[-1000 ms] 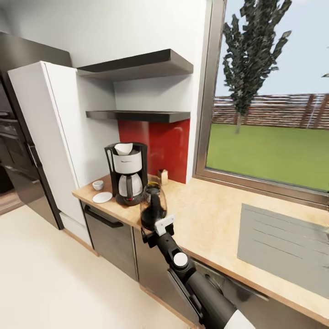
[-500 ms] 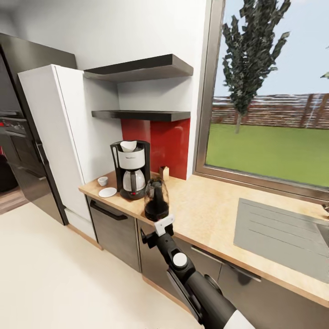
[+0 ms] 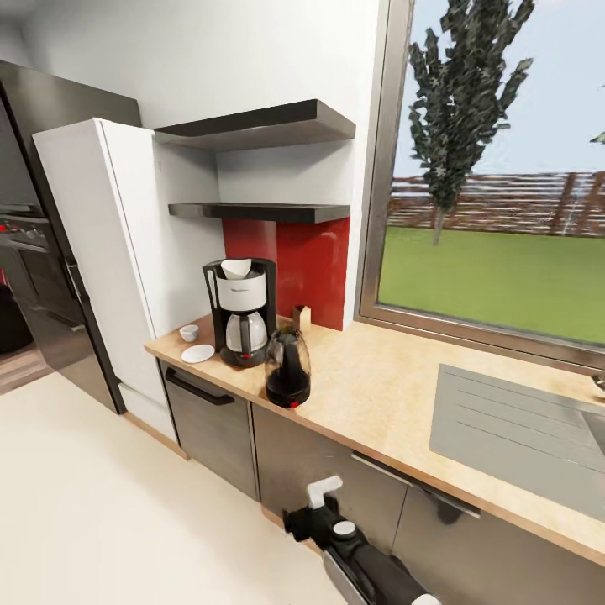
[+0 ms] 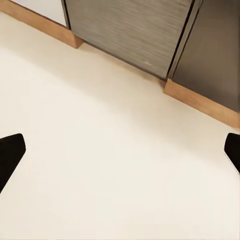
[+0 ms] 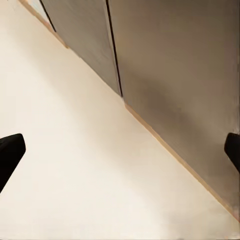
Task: Set up a coffee station on the kitchen countertop: keep the coffee maker on the countertop, move the bottle of coffee from the kitchen shelf to the counter next to the coffee maker, place a paper coffee filter on top of the coffee maker, put the saucer next to the coffee maker with the coffee cup on the saucer, and place the electric kettle next to the coffee maker.
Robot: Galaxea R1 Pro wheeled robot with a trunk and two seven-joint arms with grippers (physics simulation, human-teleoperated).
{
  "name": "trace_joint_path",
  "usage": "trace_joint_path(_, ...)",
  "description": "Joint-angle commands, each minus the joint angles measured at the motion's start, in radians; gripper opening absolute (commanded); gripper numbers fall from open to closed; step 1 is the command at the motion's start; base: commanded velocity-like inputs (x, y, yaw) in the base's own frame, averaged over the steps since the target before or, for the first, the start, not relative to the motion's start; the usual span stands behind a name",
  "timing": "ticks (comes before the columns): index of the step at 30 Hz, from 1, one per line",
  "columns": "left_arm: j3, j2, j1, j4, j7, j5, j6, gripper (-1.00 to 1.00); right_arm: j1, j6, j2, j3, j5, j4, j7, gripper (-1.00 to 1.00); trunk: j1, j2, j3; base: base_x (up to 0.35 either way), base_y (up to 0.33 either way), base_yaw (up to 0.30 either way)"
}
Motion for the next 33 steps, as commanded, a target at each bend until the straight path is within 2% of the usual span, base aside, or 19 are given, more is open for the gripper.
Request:
trace_joint_path(1,0.004,-0.001,-0.002,0.002,-0.010,0.006,0.001,1.00,-0.002,0.003,0.000,0.008,-0.012,0.049,-0.009,1.00,0.001,-0.002,-0.001,0.000,0.000,0.000)
trace_joint_path(4,0.005,-0.003,-0.004,0.006,-0.012,0.003,0.000,1.00,-0.001,0.003,0.001,0.008,-0.017,0.220,-0.008,1.00,0.001,-0.002,-0.001,0.000,0.000,0.000)
trace_joint_path(9,0.002,-0.007,-0.005,0.012,-0.012,-0.005,-0.001,1.00,-0.001,0.003,0.001,0.007,-0.019,0.399,-0.013,1.00,0.001,-0.002,-0.001,0.000,0.000,0.000)
trace_joint_path(10,0.000,-0.010,-0.003,0.013,-0.012,-0.006,-0.001,1.00,-0.001,0.003,0.001,0.006,-0.028,0.455,-0.014,1.00,0.001,-0.002,-0.001,0.000,0.000,0.000)
trace_joint_path(11,-0.002,-0.011,0.002,0.014,-0.012,-0.007,-0.001,1.00,-0.001,0.003,0.001,0.003,-0.074,0.491,-0.017,1.00,0.001,-0.002,-0.001,0.000,0.000,0.000)
trace_joint_path(14,-0.002,-0.012,0.003,0.014,-0.012,-0.007,-0.001,1.00,-0.001,0.003,0.001,0.003,-0.171,0.504,-0.018,1.00,0.001,-0.002,-0.001,0.000,0.000,0.000)
trace_joint_path(15,-0.002,-0.012,0.003,0.014,-0.012,-0.007,-0.001,1.00,-0.001,0.003,0.001,0.003,-0.182,0.505,-0.018,1.00,0.001,-0.002,-0.001,0.000,0.000,0.000)
trace_joint_path(16,-0.001,-0.012,0.004,0.014,-0.012,-0.007,-0.002,1.00,-0.001,0.003,0.001,0.005,-0.216,0.508,-0.015,1.00,0.001,-0.002,-0.001,0.000,0.000,0.000)
trace_joint_path(29,0.007,-0.025,0.003,0.020,-0.008,0.011,0.001,1.00,-0.001,0.008,0.001,0.005,-0.232,0.509,-0.001,1.00,0.001,-0.002,-0.001,0.000,0.000,0.000)
trace_joint_path(31,0.009,-0.029,0.002,0.029,0.009,0.013,0.001,1.00,-0.001,0.009,0.001,0.005,-0.231,0.510,-0.002,1.00,0.001,-0.002,-0.001,0.000,0.000,0.000)
trace_joint_path(33,0.009,-0.043,0.001,0.034,0.047,0.015,0.001,1.00,-0.001,0.006,0.001,0.005,-0.230,0.513,-0.002,1.00,0.001,-0.002,-0.001,0.000,0.168,0.000)
